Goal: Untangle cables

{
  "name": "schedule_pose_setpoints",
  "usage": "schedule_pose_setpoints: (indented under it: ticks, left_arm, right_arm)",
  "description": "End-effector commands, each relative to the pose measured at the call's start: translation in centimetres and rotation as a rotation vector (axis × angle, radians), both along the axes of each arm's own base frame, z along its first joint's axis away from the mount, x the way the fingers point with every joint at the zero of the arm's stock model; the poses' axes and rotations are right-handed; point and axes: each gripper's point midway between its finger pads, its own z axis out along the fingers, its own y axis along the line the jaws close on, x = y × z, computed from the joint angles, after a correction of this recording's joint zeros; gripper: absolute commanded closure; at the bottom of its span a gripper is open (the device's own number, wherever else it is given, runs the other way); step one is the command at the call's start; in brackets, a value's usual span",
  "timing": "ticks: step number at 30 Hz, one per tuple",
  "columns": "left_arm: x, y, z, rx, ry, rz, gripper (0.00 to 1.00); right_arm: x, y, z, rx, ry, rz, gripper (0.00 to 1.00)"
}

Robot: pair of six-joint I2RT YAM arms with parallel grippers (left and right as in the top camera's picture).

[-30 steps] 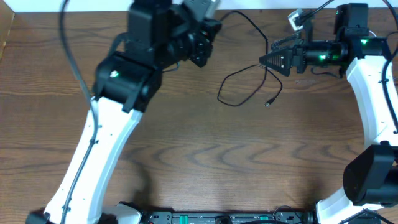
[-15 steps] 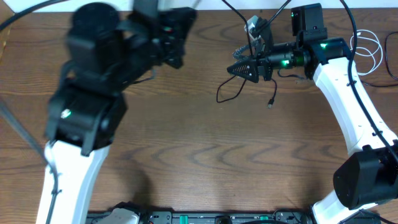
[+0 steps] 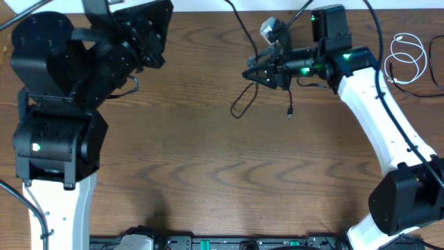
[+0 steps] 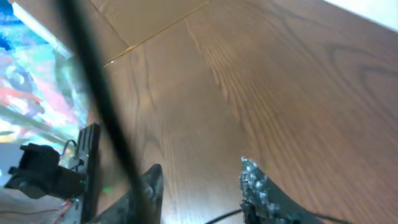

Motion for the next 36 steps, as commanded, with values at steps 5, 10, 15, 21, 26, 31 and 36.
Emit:
schedule_pose_setpoints:
  ticks: [5, 10, 15, 21, 26, 31, 36]
  left_arm:
    - [0.9, 2.4, -1.2, -0.054, 0.079, 0.075, 0.92]
    - [2.9, 4.1, -6.0, 0.007, 0.239, 0.173, 0.66]
    - [5.0, 4.4, -10.6, 0.077, 0.366, 0.179, 0.39]
    - [6.8, 4.3, -15.6, 0.096, 0.52, 0.174, 0.35]
    - [7.0, 4.3, -17.4, 0.15, 0.561, 0.15, 0.35]
    - [7.0, 4.3, -17.5, 0.176, 0.549, 0.137, 0.35]
    - [7.0, 4.3, -17.5, 0.176, 0.549, 0.137, 0.35]
  right_arm:
    - [0.3, 0.3, 0.4, 0.033, 0.053, -0.034, 0.99]
    - [4.6, -2.9, 0.9, 0.014, 0.15, -0.312, 0.99]
    - [7.4, -9.6, 3.7, 0.004, 0.171, -0.6, 0.99]
    - [7.5, -20.7, 9.3, 0.041, 0.163, -0.978, 0.99]
    - [5.7, -29.8, 13.7, 0.164, 0.154, -1.225, 0.99]
    - [3.8, -36.9, 15.7, 0.249, 0.137, -1.402, 0.99]
    - [2.8, -43.7, 14.9, 0.238, 0.117, -1.609, 0.99]
